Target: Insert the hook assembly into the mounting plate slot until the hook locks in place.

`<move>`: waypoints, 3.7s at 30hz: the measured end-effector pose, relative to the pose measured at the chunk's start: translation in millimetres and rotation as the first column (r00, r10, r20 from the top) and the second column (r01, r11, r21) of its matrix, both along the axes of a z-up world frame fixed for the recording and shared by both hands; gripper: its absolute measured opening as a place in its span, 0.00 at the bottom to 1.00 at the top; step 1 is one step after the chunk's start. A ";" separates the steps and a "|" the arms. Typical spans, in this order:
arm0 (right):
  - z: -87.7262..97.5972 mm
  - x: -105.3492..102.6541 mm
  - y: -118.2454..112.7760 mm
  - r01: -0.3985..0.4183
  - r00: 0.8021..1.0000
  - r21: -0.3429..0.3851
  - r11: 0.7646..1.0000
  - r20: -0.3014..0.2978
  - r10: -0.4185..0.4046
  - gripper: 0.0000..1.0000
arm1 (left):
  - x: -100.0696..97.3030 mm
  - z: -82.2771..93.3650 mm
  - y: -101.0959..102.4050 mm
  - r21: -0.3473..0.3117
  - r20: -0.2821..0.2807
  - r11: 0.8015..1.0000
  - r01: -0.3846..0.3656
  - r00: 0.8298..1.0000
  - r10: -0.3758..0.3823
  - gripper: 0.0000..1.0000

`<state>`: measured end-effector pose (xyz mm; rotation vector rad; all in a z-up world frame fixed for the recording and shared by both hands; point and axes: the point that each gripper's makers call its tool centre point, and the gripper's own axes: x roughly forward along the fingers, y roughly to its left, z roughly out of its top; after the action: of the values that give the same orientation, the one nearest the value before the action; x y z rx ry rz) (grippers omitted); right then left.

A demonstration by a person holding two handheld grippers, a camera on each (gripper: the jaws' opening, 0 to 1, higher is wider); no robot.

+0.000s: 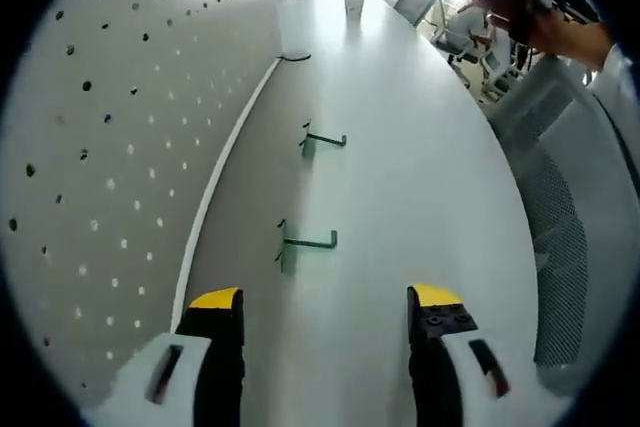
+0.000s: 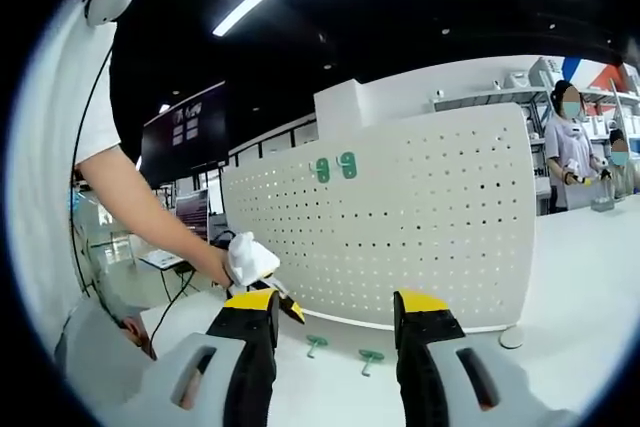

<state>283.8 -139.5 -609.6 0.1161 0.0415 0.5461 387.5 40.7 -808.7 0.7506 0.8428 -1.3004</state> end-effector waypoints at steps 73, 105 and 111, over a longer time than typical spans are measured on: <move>-3.4 -2.9 -8.3 0.032 0.999 -0.017 0.999 -0.013 -0.032 0.36 | 24.7 -21.4 -22.0 0.105 0.009 0.990 0.095 0.995 -0.097 0.23; -3.7 -3.0 -11.5 0.042 0.999 -0.017 0.999 -0.016 -0.042 0.31 | 34.7 -21.3 -24.6 0.127 0.097 0.991 0.039 0.994 -0.052 0.03; -3.7 -2.9 -11.9 0.043 0.999 -0.017 0.999 -0.018 -0.043 0.30 | 35.8 -21.0 -24.3 0.109 0.097 0.994 0.027 0.995 -0.038 0.02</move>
<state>280.9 -151.4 -613.2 0.1052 0.0608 0.5014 423.3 16.5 -829.6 0.9101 0.8289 -1.2437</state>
